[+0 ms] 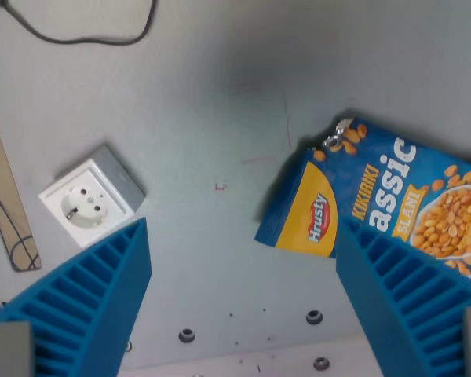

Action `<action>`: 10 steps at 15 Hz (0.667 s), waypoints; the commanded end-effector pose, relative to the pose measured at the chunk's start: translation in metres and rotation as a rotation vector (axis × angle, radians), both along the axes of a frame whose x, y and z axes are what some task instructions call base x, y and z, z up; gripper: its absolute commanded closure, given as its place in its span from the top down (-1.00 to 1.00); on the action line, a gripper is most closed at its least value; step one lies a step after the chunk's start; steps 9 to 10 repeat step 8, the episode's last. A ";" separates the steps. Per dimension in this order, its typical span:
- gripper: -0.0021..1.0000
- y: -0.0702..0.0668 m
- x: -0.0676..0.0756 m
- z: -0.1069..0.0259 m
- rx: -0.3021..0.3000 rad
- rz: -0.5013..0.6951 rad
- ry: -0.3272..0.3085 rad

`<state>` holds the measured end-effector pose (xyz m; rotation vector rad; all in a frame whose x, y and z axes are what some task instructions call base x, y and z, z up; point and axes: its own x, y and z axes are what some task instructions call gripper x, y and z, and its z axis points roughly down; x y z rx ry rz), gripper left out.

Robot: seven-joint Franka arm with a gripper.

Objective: Move in gripper positive x

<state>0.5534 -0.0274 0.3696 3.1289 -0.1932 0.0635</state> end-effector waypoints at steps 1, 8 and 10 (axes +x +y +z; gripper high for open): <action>1.00 -0.005 0.017 0.004 0.004 0.003 0.041; 1.00 -0.009 0.052 0.004 0.004 0.003 0.041; 1.00 -0.009 0.052 0.004 0.004 0.003 0.041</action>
